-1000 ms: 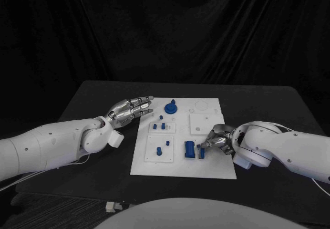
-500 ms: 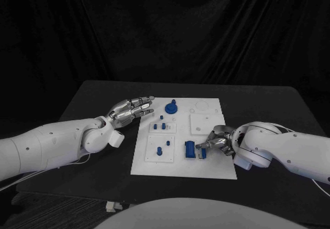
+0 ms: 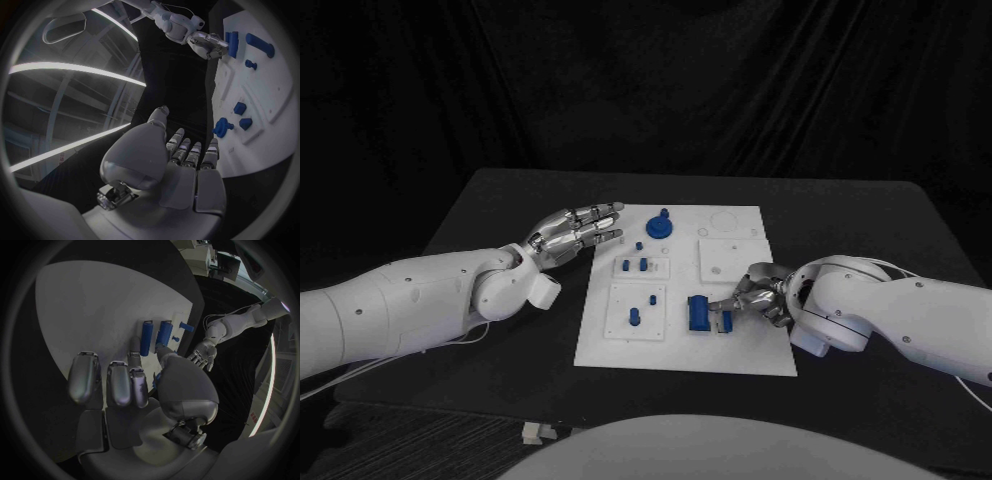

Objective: Assemble the parts on the task board

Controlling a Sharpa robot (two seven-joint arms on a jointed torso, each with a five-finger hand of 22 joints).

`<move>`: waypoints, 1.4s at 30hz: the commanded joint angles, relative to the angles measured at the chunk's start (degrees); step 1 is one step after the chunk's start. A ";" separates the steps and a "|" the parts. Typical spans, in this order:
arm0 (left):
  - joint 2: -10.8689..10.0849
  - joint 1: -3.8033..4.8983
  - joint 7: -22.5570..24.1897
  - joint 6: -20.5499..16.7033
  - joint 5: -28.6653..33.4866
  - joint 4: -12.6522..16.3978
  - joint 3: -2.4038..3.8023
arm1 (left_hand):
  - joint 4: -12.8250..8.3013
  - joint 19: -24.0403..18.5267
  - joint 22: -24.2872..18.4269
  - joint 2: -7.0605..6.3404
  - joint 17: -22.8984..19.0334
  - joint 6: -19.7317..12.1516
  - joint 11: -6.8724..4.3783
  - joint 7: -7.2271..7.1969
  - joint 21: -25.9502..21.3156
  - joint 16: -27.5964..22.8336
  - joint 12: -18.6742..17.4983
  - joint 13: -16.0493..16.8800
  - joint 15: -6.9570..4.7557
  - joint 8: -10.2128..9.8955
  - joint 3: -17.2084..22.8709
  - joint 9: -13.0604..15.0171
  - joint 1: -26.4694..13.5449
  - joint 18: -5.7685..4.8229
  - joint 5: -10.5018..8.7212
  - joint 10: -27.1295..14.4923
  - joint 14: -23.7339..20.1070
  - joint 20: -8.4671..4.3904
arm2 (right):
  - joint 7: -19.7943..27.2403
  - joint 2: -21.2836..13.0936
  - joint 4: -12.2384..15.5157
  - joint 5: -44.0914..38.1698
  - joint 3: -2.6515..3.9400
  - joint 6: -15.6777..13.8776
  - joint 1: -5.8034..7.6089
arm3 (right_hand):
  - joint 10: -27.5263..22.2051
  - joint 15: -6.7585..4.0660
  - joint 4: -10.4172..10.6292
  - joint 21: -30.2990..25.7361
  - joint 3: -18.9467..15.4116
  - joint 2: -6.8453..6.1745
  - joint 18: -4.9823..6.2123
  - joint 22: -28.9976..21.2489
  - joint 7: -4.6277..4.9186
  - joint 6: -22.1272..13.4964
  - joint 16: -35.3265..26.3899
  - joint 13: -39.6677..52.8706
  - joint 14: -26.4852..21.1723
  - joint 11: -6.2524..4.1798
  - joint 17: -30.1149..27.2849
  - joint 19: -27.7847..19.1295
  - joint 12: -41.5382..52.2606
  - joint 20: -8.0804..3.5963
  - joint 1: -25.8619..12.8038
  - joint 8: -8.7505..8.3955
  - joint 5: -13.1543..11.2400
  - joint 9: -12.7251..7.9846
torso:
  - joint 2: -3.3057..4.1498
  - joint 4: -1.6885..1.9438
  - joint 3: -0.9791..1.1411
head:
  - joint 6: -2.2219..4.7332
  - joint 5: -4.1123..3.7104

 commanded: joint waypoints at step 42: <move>-1.16 -0.39 6.23 -1.77 0.34 2.11 0.06 | 2.75 1.34 0.91 -0.45 0.37 2.87 0.58 0.54 0.97 1.43 3.13 0.57 -0.03 1.43 -0.91 0.30 -1.09 0.96 -1.46 2.98 1.43 -0.04 | 31.28 -9.87 6.34 11.54 0.02 -21.01 4.13 | 6.09 -1.37 7.49 -12.69 -12.11 5.51 2.70 5.61 -1.70 -7.51 -10.83 15.08 -1.60 -2.09 -17.14 -3.33 0.36 -1.06 -4.07 17.67 7.06 21.71 | -0.06 -0.01 0.00 | -0.01 0.44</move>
